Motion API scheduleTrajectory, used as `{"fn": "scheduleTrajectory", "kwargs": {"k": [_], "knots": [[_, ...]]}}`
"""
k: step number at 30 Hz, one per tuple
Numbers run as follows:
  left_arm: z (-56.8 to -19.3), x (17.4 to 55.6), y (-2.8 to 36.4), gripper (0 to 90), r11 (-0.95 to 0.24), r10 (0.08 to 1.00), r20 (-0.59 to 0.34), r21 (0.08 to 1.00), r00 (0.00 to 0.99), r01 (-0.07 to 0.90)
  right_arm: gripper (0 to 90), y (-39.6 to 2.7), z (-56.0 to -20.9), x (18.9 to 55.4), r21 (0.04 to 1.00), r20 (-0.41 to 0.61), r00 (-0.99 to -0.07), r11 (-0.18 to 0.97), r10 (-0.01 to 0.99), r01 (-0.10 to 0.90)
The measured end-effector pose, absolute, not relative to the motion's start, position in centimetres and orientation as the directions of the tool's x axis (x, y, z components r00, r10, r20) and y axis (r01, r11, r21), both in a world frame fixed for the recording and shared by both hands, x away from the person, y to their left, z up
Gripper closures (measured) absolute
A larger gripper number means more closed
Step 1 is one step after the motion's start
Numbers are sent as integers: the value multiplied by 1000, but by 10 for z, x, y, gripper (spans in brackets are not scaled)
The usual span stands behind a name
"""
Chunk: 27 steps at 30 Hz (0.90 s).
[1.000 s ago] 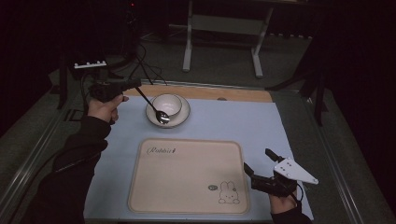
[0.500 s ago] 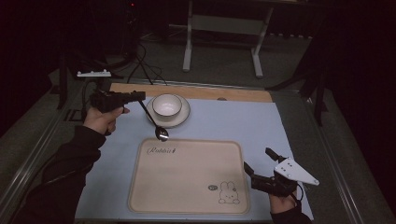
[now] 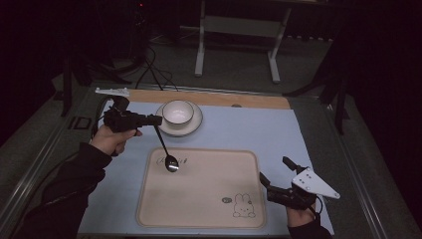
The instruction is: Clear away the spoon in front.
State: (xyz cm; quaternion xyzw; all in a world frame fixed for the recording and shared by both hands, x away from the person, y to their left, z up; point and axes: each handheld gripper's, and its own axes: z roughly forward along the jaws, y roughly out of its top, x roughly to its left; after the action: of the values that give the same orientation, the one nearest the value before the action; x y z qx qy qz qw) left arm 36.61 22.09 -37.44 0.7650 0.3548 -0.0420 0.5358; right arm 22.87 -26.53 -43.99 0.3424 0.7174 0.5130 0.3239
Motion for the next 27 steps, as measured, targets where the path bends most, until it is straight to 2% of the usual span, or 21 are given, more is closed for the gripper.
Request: {"fn": "scheduleTrajectory", "kwargs": {"k": [6,15,27], "knots": [[-381,364,217,894,-228,457,-448,776,769,588,113,-264,-440,229,957,-114,-557,242,823,162],[-393,357,208,894,-327,347,-456,760,819,562,113,-263,-441,231,955,-112,-561,246,820,169],[-416,354,190,892,-422,271,-484,718,832,554,114,-263,-441,231,952,-115,-566,254,816,173]]}}
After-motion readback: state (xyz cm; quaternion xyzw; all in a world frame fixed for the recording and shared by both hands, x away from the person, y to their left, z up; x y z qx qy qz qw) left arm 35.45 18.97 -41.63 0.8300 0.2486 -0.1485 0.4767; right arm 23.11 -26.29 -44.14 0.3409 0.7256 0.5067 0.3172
